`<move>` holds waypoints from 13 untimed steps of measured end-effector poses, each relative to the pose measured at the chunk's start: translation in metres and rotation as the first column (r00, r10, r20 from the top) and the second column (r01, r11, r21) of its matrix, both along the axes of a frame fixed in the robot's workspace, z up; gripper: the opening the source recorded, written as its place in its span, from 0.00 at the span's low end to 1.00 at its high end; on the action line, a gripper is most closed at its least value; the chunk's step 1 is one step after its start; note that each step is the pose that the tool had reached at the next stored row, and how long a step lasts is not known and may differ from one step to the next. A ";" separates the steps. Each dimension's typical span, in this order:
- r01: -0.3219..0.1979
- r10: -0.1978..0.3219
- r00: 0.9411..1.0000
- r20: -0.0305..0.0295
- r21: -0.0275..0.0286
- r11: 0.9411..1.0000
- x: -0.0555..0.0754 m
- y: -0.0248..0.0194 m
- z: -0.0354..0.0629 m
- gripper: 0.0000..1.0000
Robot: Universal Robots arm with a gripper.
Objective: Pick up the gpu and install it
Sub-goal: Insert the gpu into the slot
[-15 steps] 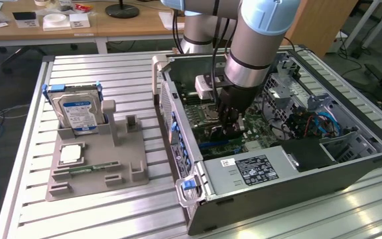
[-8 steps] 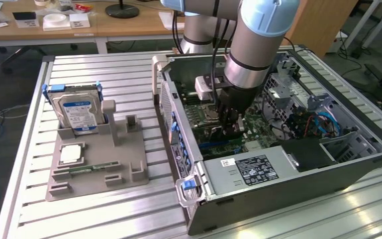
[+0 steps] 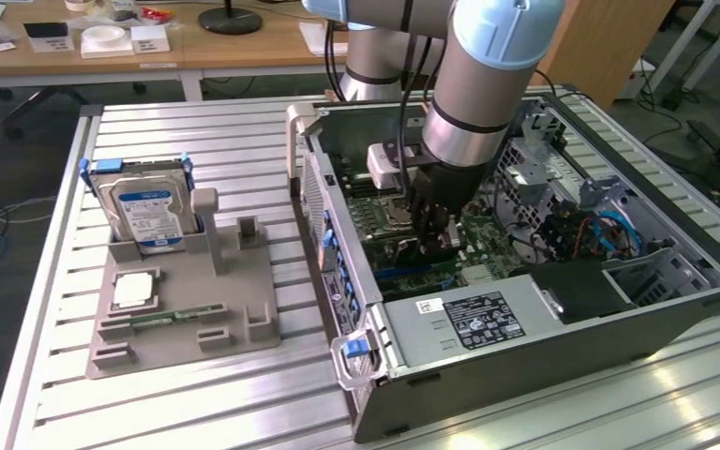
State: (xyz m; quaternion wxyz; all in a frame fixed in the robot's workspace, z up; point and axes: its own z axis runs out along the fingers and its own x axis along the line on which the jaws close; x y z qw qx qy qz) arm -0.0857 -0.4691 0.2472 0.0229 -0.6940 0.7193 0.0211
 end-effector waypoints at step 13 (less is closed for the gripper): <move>0.000 0.000 1.000 0.000 -0.001 1.000 -0.001 -0.0001 -0.0046 0.27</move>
